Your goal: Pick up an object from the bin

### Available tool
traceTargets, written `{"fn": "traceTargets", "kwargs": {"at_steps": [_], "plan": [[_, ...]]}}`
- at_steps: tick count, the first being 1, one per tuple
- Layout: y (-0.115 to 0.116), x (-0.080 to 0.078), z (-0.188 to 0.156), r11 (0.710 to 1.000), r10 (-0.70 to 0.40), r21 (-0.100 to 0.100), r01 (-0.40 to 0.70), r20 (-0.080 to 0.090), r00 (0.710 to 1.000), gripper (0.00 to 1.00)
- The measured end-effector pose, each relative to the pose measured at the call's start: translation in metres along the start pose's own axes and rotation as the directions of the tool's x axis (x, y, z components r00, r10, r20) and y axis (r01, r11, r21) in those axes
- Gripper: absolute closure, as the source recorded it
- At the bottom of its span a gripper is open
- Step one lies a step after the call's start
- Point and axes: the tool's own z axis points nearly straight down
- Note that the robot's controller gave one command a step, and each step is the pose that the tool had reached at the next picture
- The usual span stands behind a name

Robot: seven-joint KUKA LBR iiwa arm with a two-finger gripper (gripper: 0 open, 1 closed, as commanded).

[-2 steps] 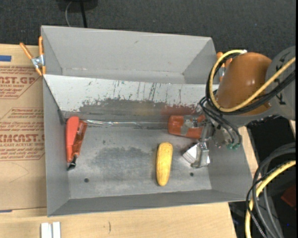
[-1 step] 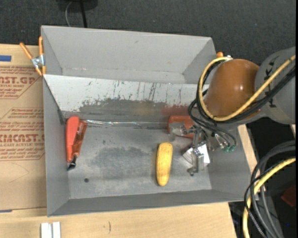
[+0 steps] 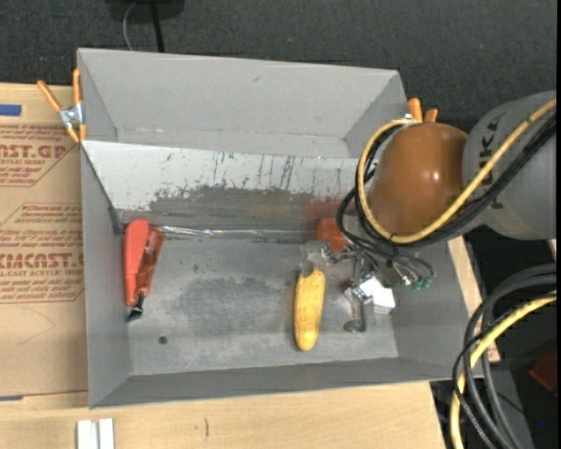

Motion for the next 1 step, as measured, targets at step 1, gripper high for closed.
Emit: {"fn": "traceTargets", "kwargs": {"at_steps": [1], "plan": [[0.0076,-0.0025,0.0322,1.0,-0.002,-0.001,0.002,-0.002,1.0,0.0]]}}
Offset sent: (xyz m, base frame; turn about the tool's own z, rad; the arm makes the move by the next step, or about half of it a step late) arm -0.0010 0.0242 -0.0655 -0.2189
